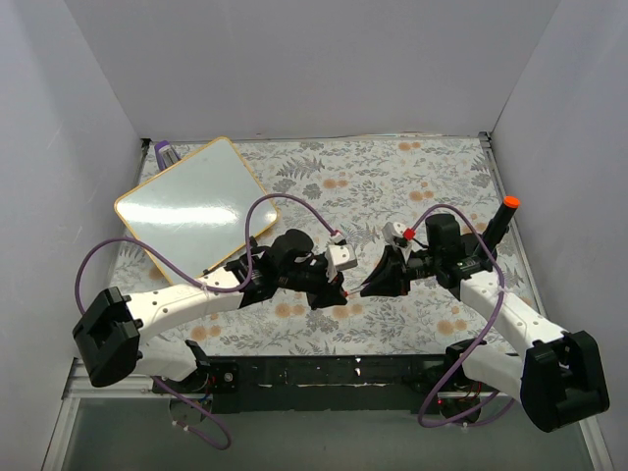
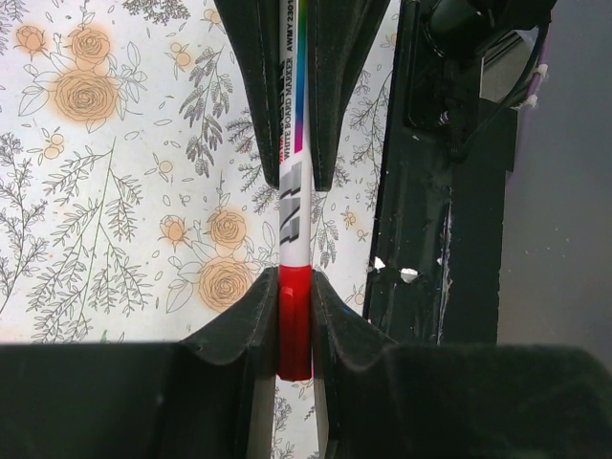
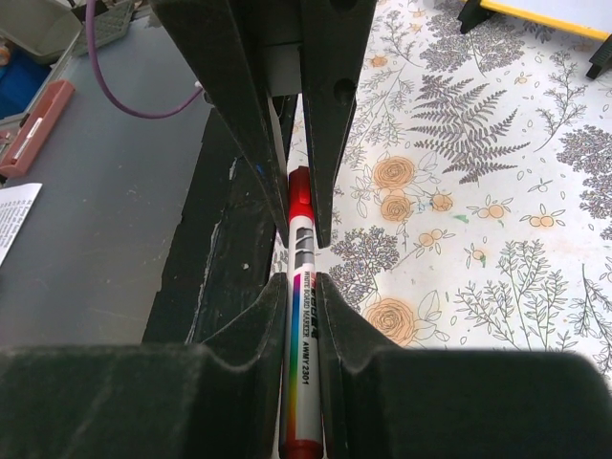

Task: Write a sentence on the whiteboard
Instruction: Pass from the right arm to the left

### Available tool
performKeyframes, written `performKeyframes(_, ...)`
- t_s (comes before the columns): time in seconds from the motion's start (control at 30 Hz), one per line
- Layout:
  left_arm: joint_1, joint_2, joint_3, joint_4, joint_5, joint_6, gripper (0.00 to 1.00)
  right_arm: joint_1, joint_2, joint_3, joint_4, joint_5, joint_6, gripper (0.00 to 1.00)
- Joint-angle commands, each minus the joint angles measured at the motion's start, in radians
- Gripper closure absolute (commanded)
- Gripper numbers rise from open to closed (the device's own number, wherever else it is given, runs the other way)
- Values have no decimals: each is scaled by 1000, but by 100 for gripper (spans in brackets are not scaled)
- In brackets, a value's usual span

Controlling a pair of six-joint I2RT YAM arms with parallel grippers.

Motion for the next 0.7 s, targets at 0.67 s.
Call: performKeyframes(0.67, 6, 37, 262, -308, -20, 167, 100, 81, 32, 63, -190, 122, -203, 92)
